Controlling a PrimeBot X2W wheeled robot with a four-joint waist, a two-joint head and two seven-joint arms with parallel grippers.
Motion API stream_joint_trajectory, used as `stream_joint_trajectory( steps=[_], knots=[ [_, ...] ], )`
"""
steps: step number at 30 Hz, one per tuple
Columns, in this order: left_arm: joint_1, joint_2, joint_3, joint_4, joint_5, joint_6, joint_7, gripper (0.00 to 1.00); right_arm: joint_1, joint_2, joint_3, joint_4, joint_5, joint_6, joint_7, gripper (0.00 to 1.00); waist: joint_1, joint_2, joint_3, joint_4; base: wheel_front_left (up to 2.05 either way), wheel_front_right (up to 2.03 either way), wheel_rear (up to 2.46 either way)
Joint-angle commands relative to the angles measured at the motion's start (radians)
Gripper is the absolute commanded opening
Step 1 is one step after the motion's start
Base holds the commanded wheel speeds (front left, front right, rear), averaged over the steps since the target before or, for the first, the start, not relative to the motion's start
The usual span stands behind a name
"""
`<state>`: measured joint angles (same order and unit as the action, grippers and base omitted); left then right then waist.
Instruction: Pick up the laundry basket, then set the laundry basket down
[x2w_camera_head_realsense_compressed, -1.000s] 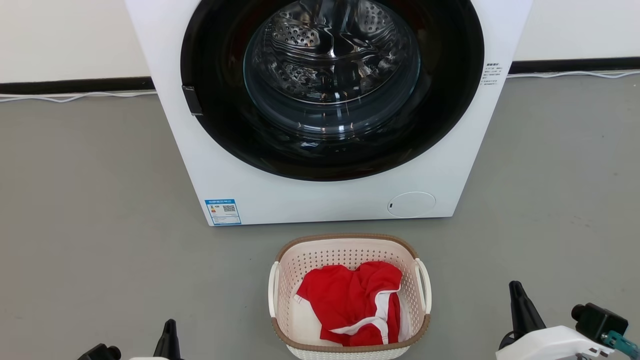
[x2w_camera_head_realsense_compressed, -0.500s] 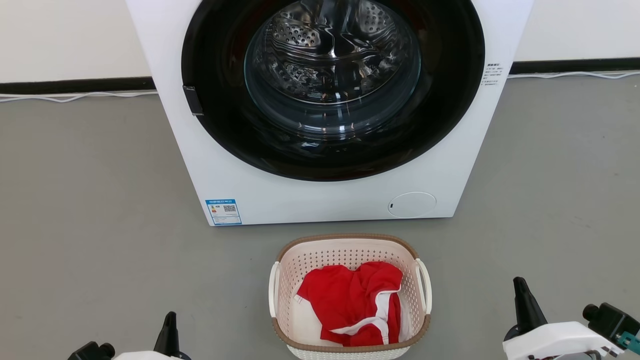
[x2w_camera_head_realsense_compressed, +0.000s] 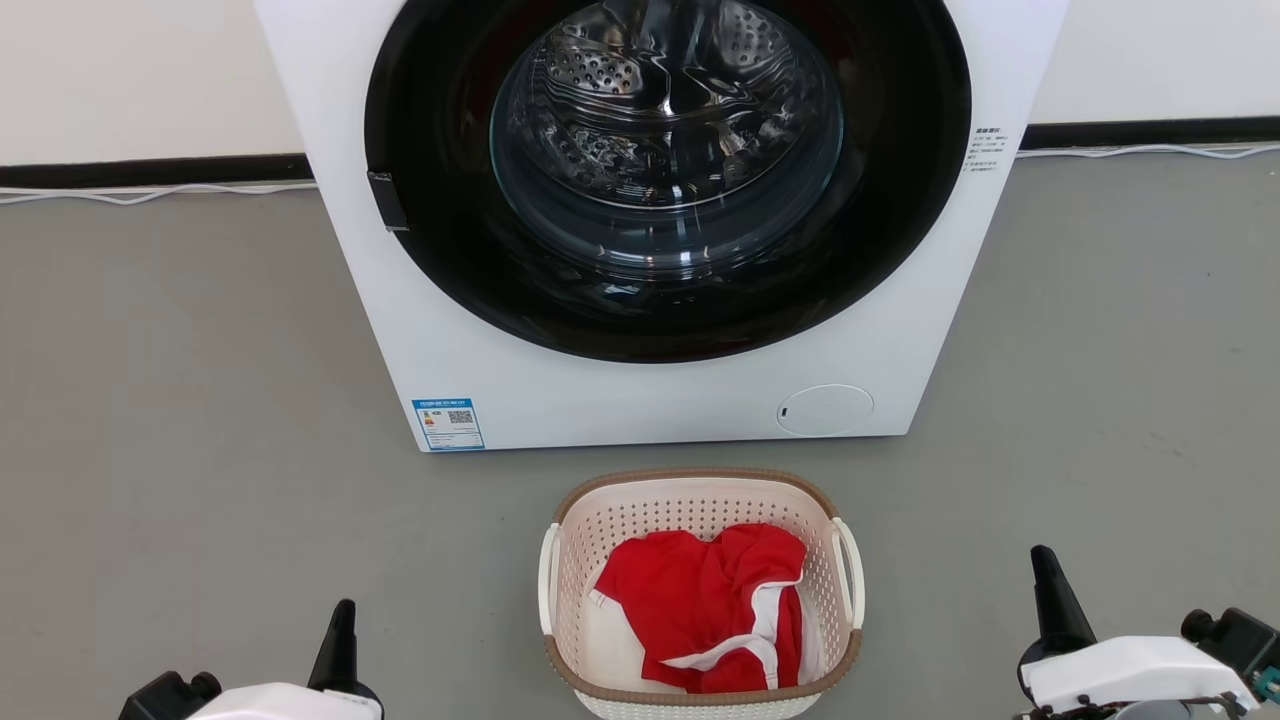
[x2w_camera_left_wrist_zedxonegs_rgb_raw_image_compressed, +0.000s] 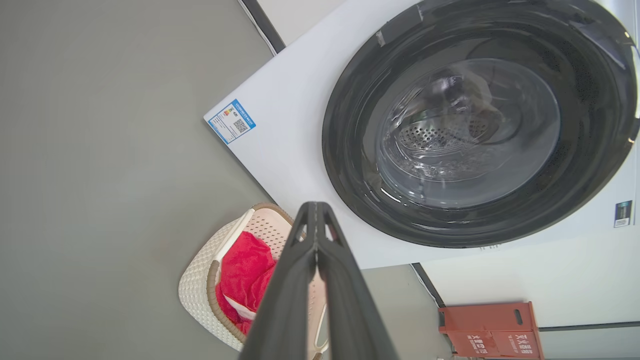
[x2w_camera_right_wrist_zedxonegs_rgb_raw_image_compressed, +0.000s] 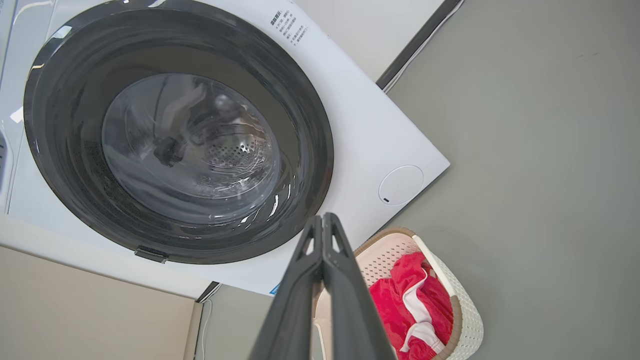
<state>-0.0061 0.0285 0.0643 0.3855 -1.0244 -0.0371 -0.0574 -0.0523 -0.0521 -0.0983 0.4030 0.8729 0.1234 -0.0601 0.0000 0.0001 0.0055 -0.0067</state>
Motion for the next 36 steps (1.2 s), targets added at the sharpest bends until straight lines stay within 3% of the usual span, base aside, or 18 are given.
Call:
stream_joint_trajectory(
  steps=[1,36],
  knots=[
    [-0.052,0.011,0.021,-0.037,-0.040,-0.019,0.012,0.00,-0.042,-0.006,0.006,-0.037,0.046,0.004,0.015,0.00,0.0000,-0.0001,0.000,0.000,0.00,0.00,0.00],
    [-0.084,0.018,0.039,-0.102,-0.383,-0.066,0.112,0.00,-0.051,-0.001,-0.008,-0.113,0.481,0.006,0.115,0.00,0.0000,-0.0001,-0.002,0.004,0.00,0.00,0.00]
  ],
)
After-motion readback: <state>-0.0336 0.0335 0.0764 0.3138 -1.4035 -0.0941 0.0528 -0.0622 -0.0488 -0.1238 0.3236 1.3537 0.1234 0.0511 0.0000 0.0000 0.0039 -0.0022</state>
